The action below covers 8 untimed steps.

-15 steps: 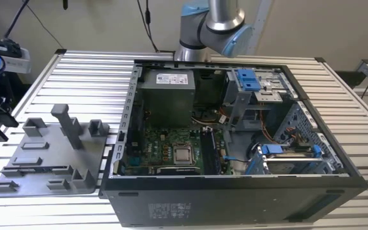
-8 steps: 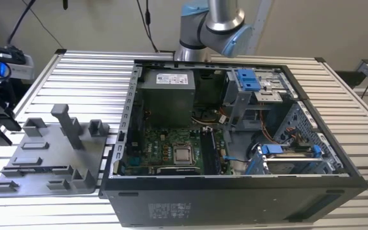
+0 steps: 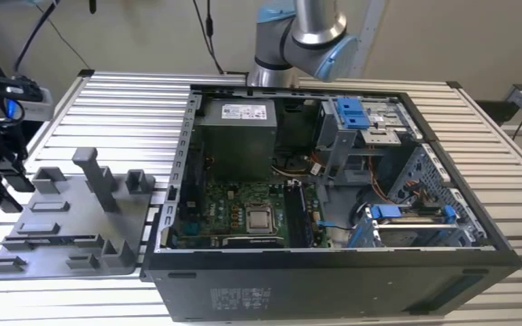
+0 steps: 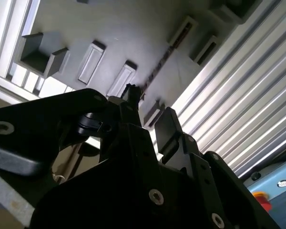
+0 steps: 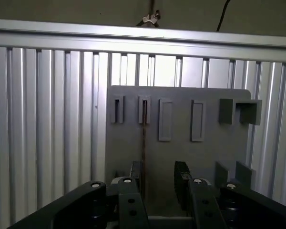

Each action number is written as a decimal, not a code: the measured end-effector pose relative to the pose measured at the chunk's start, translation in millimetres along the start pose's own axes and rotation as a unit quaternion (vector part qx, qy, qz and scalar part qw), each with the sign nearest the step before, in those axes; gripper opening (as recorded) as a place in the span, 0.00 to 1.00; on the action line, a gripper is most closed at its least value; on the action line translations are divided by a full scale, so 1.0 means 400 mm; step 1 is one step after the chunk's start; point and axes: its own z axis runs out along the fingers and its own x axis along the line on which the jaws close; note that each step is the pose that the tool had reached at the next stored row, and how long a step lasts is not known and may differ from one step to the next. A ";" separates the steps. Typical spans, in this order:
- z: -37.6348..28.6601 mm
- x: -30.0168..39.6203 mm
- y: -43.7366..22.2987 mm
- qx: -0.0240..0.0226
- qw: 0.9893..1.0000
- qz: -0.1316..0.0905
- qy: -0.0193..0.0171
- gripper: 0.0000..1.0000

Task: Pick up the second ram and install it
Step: 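Pick up the second ram and move it above second insertion slot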

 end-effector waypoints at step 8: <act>0.036 0.010 -0.002 -0.001 1.000 -0.020 0.000 0.42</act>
